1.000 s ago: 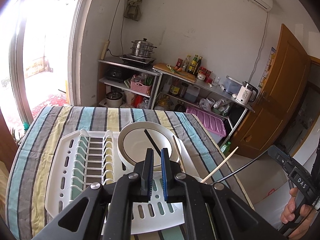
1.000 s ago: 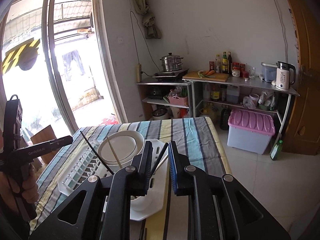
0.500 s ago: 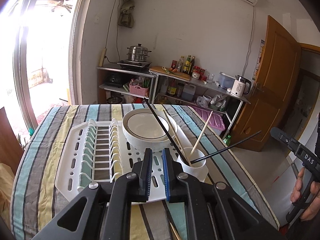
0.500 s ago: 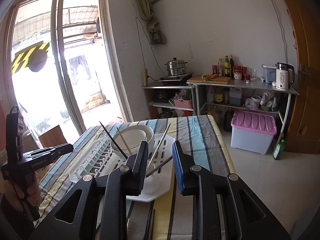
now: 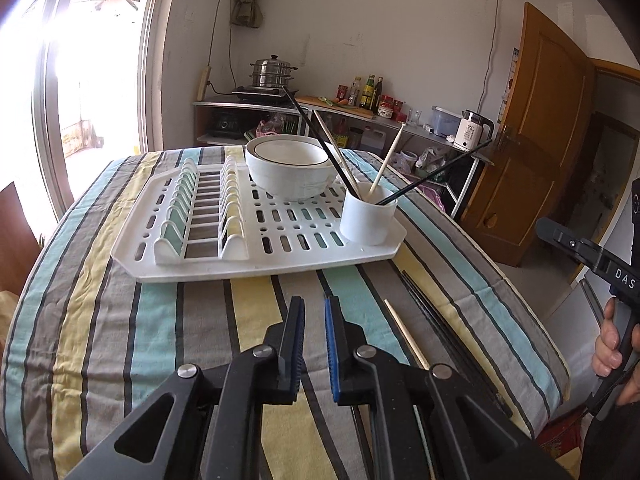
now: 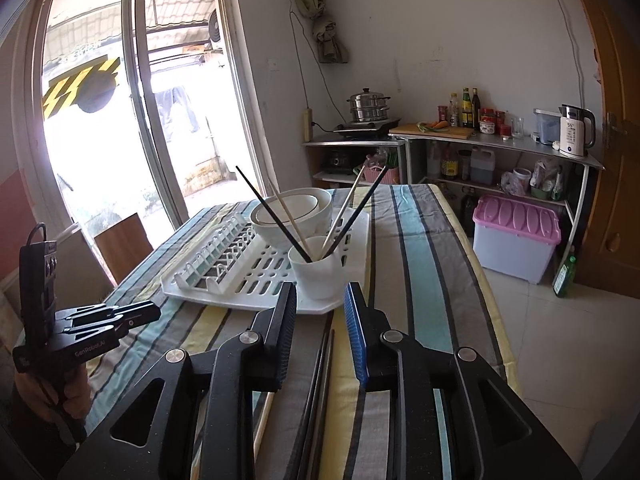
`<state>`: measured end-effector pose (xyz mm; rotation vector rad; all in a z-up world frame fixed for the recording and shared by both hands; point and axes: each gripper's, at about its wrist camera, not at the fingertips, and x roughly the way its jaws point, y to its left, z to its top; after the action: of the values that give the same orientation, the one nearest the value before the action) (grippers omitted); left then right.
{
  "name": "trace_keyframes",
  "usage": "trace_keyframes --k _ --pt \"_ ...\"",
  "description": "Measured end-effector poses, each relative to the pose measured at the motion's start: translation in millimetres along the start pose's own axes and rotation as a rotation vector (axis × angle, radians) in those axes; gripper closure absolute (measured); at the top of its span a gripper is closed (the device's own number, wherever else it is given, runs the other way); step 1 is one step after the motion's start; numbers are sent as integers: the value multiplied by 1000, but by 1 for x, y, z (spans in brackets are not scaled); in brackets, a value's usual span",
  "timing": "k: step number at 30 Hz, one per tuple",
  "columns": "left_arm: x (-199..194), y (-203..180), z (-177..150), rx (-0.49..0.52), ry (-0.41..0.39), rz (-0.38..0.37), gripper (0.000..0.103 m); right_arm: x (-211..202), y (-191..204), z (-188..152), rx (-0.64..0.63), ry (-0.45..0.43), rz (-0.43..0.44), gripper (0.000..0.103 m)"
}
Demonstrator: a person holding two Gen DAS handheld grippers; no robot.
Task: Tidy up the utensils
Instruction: 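Move both open tools back down toward the remaining chopsticks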
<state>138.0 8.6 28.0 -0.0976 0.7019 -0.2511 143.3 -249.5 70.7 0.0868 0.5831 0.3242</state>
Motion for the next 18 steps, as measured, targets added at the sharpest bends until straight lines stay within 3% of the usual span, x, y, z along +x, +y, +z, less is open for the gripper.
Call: trace_keyframes --k 7,18 --pt "-1 -4 -29 7 48 -9 94 -4 -1 -30 26 56 -3 77" --pt "17 -8 -35 16 111 -13 89 5 -5 -42 43 96 -8 77"
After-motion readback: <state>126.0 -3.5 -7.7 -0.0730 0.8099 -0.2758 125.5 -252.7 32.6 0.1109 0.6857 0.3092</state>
